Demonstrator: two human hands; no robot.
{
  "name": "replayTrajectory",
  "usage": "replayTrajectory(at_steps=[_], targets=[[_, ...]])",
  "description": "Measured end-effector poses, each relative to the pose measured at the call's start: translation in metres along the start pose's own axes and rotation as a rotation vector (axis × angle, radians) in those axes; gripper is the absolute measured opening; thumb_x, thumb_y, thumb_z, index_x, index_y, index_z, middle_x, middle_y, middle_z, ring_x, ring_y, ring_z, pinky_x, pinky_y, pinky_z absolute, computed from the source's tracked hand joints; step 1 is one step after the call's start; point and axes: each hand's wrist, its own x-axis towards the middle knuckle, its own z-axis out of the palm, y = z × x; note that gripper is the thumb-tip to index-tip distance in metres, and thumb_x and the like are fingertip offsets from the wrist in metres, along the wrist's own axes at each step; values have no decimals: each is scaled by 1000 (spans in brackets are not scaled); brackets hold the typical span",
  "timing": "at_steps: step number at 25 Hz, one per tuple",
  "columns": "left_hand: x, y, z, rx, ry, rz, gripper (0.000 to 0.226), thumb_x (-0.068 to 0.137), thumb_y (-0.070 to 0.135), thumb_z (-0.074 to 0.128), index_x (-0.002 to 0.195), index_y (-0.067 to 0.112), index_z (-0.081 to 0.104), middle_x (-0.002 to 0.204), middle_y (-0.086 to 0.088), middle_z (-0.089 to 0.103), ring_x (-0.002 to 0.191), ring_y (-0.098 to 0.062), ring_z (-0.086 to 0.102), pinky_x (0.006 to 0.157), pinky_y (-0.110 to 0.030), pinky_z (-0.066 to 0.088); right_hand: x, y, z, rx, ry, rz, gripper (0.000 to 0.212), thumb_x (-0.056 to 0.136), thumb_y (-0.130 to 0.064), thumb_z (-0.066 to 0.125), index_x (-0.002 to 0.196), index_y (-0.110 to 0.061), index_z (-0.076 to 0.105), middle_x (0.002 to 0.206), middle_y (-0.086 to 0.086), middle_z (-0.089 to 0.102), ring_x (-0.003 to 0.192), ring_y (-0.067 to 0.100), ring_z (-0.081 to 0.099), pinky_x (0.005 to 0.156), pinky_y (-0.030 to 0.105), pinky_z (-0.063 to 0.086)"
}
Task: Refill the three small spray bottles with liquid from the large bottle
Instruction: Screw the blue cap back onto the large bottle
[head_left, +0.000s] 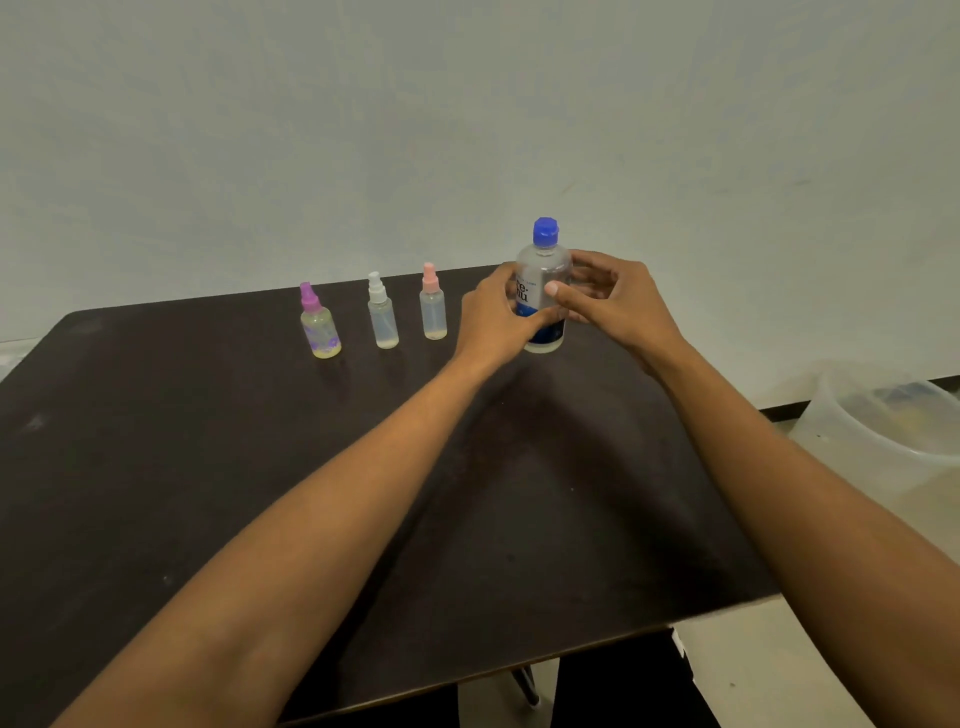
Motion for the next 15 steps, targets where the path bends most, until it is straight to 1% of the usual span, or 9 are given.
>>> replayTrajectory(at_steps=[2, 4, 6, 8, 9, 12, 15], targets=[[19, -3, 12, 6, 1, -12, 69, 78, 40, 90, 135, 16, 59, 126, -2, 71, 103, -9, 66, 77, -7, 48, 16, 11, -6, 18, 2, 15, 63, 87, -39, 83, 144, -21, 62, 133, -2, 72, 117, 12, 71, 94, 43, 62], [35, -8, 22, -1, -10, -21, 70, 79, 38, 90, 137, 15, 58, 130, -4, 69, 108, -12, 67, 79, -7, 46, 30, 22, -9, 34, -1, 29, 64, 88, -37, 83, 145, -20, 61, 135, 0, 71, 117, 14, 71, 93, 41, 63], [46, -17, 31, -2, -24, -27, 71, 79, 37, 89, 138, 14, 57, 132, -5, 68, 116, -18, 68, 87, -16, 51, 40, 32, -9, 23, 2, 39, 64, 88, -36, 82, 146, -20, 60, 135, -1, 70, 118, 14, 71, 92, 38, 63], [55, -24, 39, -4, -28, -26, 70, 79, 37, 89, 137, 15, 57, 132, -5, 69, 117, -20, 68, 94, -25, 55, 47, 40, -9, 9, 11, 47, 64, 89, -34, 82, 147, -20, 59, 136, -1, 69, 117, 13, 70, 91, 35, 63], [59, -27, 43, -2, -29, -26, 70, 78, 38, 90, 137, 15, 58, 131, -5, 69, 117, -20, 68, 95, -28, 56, 51, 45, -9, 6, 15, 50, 64, 89, -34, 81, 147, -19, 59, 137, 0, 69, 117, 13, 70, 90, 34, 63], [68, -36, 49, -6, -38, -26, 70, 78, 38, 90, 136, 16, 58, 129, -4, 69, 116, -19, 68, 93, -27, 56, 58, 55, -9, 22, 14, 60, 65, 89, -35, 82, 147, -19, 58, 138, 1, 69, 118, 13, 70, 89, 33, 63], [70, -39, 50, 5, -40, -27, 70, 77, 39, 90, 136, 17, 58, 128, -3, 70, 115, -19, 69, 96, -32, 59, 60, 59, -8, 27, 2, 57, 63, 90, -33, 81, 147, -18, 59, 135, -1, 69, 116, 10, 71, 87, 31, 63]])
